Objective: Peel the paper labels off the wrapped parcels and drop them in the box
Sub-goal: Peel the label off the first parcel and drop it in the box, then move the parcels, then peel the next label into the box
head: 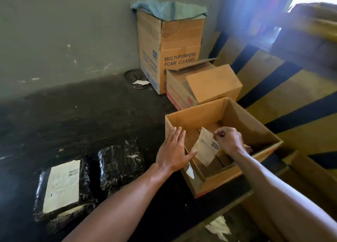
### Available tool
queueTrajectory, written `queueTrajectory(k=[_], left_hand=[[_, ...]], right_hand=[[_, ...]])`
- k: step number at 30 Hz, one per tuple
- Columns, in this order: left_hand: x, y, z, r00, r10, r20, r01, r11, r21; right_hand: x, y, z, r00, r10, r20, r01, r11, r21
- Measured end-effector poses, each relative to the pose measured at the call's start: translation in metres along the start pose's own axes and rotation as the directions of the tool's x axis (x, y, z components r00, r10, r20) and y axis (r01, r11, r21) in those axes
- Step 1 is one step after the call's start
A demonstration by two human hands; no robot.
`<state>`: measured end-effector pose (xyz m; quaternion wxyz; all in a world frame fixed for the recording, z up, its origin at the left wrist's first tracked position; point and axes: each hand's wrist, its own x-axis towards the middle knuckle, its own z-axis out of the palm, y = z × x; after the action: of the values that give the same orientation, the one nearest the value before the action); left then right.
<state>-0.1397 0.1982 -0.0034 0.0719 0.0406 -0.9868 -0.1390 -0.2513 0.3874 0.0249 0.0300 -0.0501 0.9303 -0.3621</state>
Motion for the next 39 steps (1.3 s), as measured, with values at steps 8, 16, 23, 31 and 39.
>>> queueTrajectory(k=[8, 16, 23, 31, 39], left_hand=[[0.000, 0.000, -0.003, 0.999, -0.027, 0.045, 0.029, 0.999, -0.045], [0.000, 0.002, -0.006, 0.996, -0.050, 0.068, 0.054, 0.997, -0.057], [-0.013, -0.021, -0.019, 0.982, -0.187, -0.005, 0.181, 0.957, -0.229], [-0.072, -0.105, -0.040, 0.835, -0.550, -0.006, 0.518, 0.789, -0.330], [-0.136, -0.149, -0.033, 0.656, -0.755, 0.019, 0.663, 0.563, -0.494]], right_hand=[[-0.006, 0.016, 0.007, 0.999, -0.017, 0.051, 0.019, 1.000, -0.022], [-0.017, 0.008, -0.002, 0.998, 0.001, 0.057, -0.004, 0.999, 0.053], [-0.016, -0.013, -0.002, 0.991, -0.107, 0.086, 0.100, 0.992, 0.083], [-0.023, -0.101, 0.047, 0.925, -0.370, 0.091, 0.354, 0.922, 0.156], [-0.062, -0.146, 0.151, 0.857, -0.346, 0.382, 0.354, 0.934, 0.051]])
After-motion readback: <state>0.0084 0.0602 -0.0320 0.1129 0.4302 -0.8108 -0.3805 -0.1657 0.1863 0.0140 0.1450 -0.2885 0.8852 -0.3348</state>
